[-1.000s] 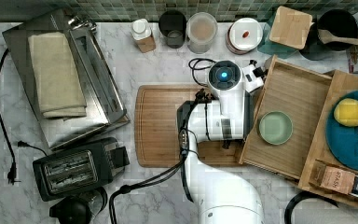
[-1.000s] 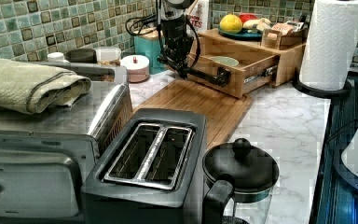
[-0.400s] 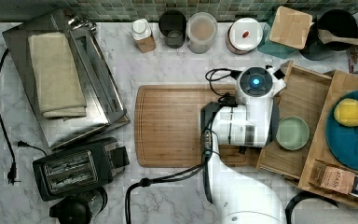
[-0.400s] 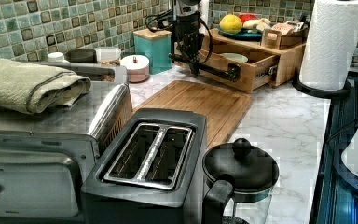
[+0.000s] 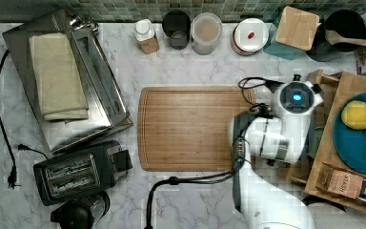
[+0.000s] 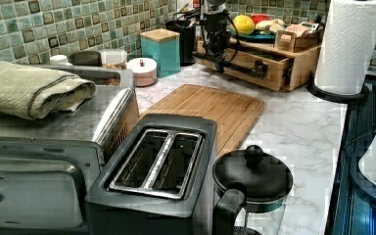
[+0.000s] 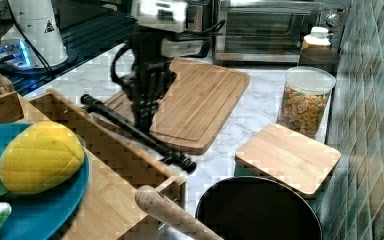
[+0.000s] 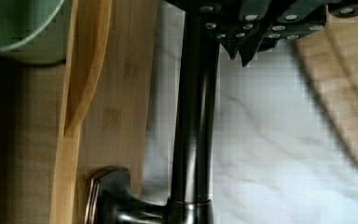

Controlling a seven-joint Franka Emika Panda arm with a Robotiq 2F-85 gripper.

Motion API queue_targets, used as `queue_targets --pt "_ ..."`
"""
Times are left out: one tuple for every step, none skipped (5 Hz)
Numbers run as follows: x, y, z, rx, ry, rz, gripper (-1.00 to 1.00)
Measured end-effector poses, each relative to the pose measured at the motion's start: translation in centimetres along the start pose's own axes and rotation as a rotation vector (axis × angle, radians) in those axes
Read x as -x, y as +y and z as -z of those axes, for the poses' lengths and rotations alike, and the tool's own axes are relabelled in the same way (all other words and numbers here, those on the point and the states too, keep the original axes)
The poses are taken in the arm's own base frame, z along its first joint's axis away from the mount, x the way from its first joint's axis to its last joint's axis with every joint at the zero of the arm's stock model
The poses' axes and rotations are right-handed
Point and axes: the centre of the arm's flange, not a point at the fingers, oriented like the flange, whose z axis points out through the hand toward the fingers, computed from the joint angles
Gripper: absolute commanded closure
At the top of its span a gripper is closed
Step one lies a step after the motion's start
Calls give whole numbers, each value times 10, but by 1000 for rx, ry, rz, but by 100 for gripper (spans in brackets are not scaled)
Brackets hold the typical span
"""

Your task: Close the drawer.

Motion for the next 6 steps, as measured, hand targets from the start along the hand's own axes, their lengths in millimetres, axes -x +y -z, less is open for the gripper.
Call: queue_targets --pt "1 34 -8 12 -7 -58 100" --pt "0 52 -13 26 -12 -87 100" --pt "-3 51 -13 29 -22 -85 100" --pt "-8 50 -14 35 -49 -81 100" --pt "-10 49 -14 45 -64 -78 100" --pt "-10 49 -14 48 -64 -79 100"
